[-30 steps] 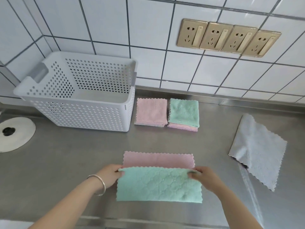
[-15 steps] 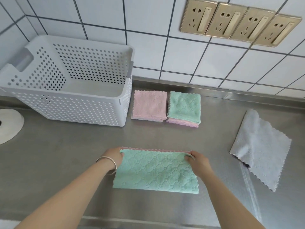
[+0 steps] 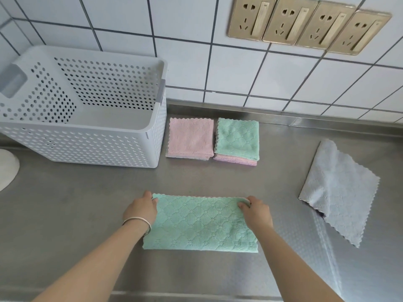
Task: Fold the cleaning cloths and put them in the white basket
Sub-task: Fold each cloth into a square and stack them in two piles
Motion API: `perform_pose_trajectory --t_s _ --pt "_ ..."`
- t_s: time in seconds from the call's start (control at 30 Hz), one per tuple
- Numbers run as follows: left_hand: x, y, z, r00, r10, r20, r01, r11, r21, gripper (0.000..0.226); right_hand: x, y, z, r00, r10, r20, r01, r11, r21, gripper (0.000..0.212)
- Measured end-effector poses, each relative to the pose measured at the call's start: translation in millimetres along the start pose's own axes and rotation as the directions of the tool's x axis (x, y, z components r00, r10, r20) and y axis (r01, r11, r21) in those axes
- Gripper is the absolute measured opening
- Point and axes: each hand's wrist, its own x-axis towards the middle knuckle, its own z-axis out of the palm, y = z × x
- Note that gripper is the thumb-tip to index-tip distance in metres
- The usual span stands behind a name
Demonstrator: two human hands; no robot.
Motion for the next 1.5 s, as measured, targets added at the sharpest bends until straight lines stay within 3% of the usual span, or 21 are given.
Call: perform_pose_trajectory --t_s 0.1,0.17,0.2,0.27,0.37,0.43,0.6,0.73,0.83,0.9,0.97,1.0,1.03,1.1,1.13,1.2,1.3,1.4,1.5 --pt "-7 0 -5 0.997 -0.048 -0.054 0.045 0.997 -0.06 0.027 -7 3 0 0.991 0.096 -0.096 -0.085 0.991 0.107 0.03" --pt "-13 -1 -8 0.98 -0.082 -0.182 0.045 0.979 -0.199 0.028 -16 8 0 0.98 0.13 -0.152 -0.098 0.975 0.2 0.035" --pt "-17 -1 -6 0.964 -0.05 -0.26 -0.009 0.976 -0.219 0.03 -21 12 1 0.976 0.141 -0.167 -0.104 0.972 0.213 0.038" --pt "-26 5 3 0.92 0.144 -0.366 -0.189 0.978 -0.092 0.036 -34 21 3 0.972 0.161 -0.172 -0.124 0.971 0.205 0.043" --pt "-46 30 22 0.831 0.525 -0.186 -0.506 0.851 0.144 0.047 -54 35 13 0.967 0.194 -0.168 -0.172 0.976 0.133 0.051" --pt "-55 42 39 0.756 0.654 -0.017 -0.624 0.729 0.281 0.056 -65 37 19 0.966 0.203 -0.157 -0.199 0.979 0.046 0.053" --pt "-57 57 65 0.695 0.7 0.166 -0.702 0.612 0.364 0.073 -83 34 24 0.962 0.244 -0.124 -0.255 0.964 -0.077 0.049" --pt "-55 61 62 0.706 0.678 0.203 -0.703 0.637 0.318 0.079 -81 31 25 0.959 0.269 -0.093 -0.28 0.95 -0.139 0.047" --pt "-54 69 57 0.71 0.654 0.261 -0.703 0.637 0.315 0.085 -85 27 24 0.962 0.262 -0.082 -0.267 0.962 -0.061 0.037" --pt "-63 81 43 0.72 0.61 0.331 -0.691 0.671 0.267 0.1 -91 23 24 0.969 0.204 -0.141 -0.206 0.979 0.0 0.029" --pt "-74 94 26 0.768 0.579 0.273 -0.614 0.788 0.057 0.117 -99 12 26 0.949 0.051 -0.312 -0.047 0.999 0.02 0.02" --pt "-77 99 17 0.821 0.522 0.231 -0.499 0.853 -0.156 0.109 -104 6 28 0.923 -0.05 -0.381 0.059 0.998 0.014 0.022" --pt "-77 103 10 0.865 0.456 0.211 -0.358 0.853 -0.38 0.089 -109 -2 31 0.885 -0.162 -0.436 0.16 0.986 -0.041 0.025" --pt "-75 107 -4 0.896 0.369 0.246 -0.121 0.737 -0.665 0.052 -118 -20 36 0.79 -0.373 -0.487 0.335 0.927 -0.167 0.021" --pt "-75 107 -11 0.902 0.359 0.239 -0.088 0.696 -0.713 0.048 -120 -28 39 0.742 -0.458 -0.489 0.411 0.888 -0.207 0.019" --pt "-76 98 -21 0.93 0.306 0.203 -0.072 0.693 -0.717 0.042 -124 -45 46 0.668 -0.589 -0.455 0.541 0.804 -0.245 0.024" --pt "-68 78 -25 0.973 0.184 0.141 -0.054 0.77 -0.636 0.04 -124 -56 60 0.591 -0.692 -0.415 0.664 0.709 -0.238 0.031" --pt "-60 48 -24 0.981 0.101 0.167 0.028 0.775 -0.631 0.025 -123 -56 70 0.655 -0.685 -0.318 0.646 0.726 -0.235 0.05" --pt "-54 20 -18 0.987 0.024 0.158 0.079 0.784 -0.615 0.027 -122 -55 83 0.733 -0.673 -0.093 0.611 0.713 -0.343 0.074"
